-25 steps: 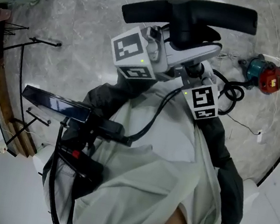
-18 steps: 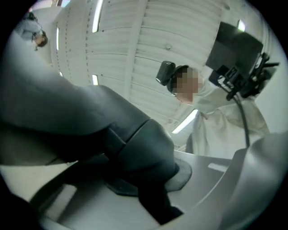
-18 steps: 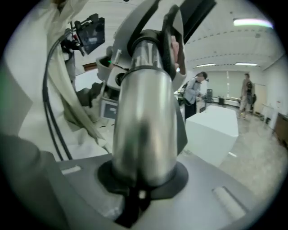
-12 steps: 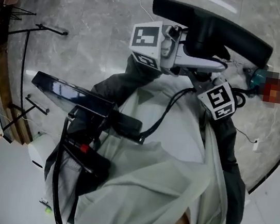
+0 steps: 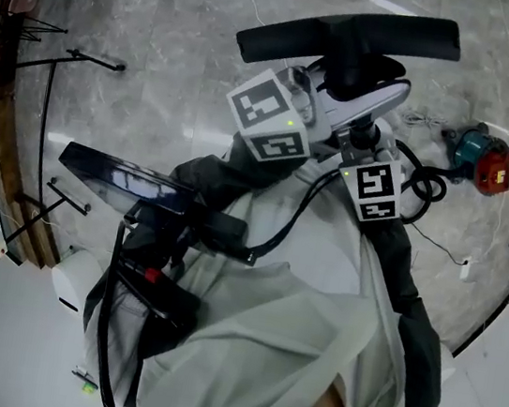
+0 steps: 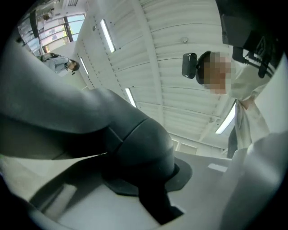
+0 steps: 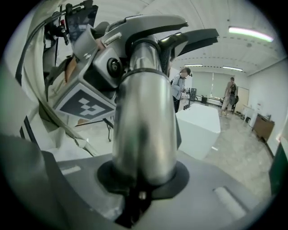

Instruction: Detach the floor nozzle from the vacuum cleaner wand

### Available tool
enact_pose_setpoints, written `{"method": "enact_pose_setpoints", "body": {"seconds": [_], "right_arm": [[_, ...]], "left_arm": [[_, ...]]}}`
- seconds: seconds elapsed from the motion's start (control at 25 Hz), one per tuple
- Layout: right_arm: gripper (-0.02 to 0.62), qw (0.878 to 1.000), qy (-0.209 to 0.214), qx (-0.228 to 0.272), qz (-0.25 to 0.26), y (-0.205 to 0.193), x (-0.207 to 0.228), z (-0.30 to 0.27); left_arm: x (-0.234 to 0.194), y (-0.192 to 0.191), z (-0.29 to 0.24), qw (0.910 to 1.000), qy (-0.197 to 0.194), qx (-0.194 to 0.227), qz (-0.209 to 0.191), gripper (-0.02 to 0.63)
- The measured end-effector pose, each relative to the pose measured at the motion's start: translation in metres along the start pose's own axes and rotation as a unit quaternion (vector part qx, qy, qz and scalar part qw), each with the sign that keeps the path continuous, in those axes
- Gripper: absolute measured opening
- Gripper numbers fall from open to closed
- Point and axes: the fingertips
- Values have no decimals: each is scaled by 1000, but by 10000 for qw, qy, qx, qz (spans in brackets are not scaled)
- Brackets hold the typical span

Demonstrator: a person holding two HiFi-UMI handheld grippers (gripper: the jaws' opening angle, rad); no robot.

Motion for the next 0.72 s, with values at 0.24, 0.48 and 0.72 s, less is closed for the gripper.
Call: {"method": "enact_pose_setpoints", "body": {"seconds": [0.24,0.48,0.72], "right_arm": [[69,9877,1524,148,322,14,-35,-4],[69,9931,1146,234,-124,-13,-18,5],[71,9965,517,297,-585,-18,15,10]], "left_arm": [[27,18,25,9812,-1926,94,129,77],[-14,90,47,9737,-1811,1288,495,77],[-53,66,62,9945,-871,463,-366,78]]}}
Point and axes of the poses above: the fingertips, and each gripper's own axes: z backward along the fingers, x to its right, y out of its top, and after that the axes turned 13 degrees about y, right-handed
